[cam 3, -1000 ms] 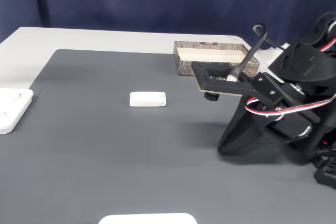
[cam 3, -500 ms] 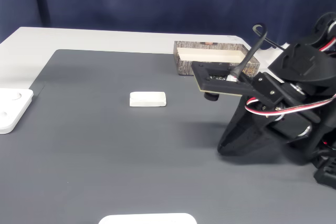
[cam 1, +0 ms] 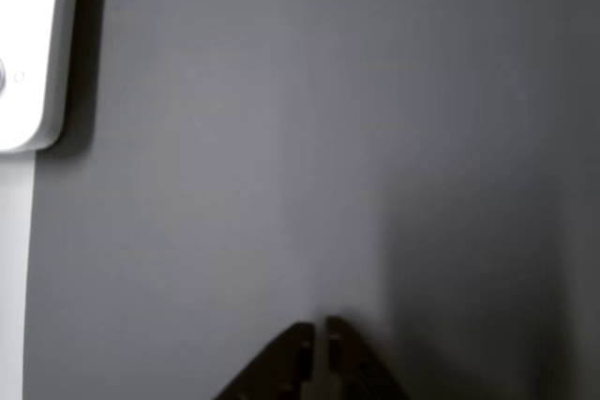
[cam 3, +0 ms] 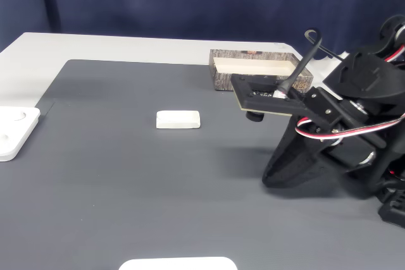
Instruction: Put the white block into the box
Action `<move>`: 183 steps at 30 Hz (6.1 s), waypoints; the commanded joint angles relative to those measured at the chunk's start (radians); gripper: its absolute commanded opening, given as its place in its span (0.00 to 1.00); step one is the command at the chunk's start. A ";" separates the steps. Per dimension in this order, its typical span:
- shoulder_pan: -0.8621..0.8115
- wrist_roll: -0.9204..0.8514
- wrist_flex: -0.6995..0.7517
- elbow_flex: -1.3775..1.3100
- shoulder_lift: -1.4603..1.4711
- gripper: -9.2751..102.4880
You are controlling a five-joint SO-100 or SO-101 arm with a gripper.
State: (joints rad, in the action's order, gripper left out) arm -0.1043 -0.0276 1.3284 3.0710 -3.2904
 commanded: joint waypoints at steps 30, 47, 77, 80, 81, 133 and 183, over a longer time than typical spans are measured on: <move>-0.012 -0.006 0.002 0.021 -0.034 0.07; -0.130 0.067 -0.069 -0.163 0.249 0.07; -0.563 0.471 0.040 -1.124 1.347 0.07; -0.535 0.428 -0.043 -1.226 1.456 0.07; -0.535 0.425 -0.028 -1.270 1.491 0.07; -0.525 0.657 0.216 -1.957 2.152 0.07; -0.595 0.798 0.247 -2.063 2.201 0.33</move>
State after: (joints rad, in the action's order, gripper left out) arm -0.6888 0.7639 1.5907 1.0538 -1.0186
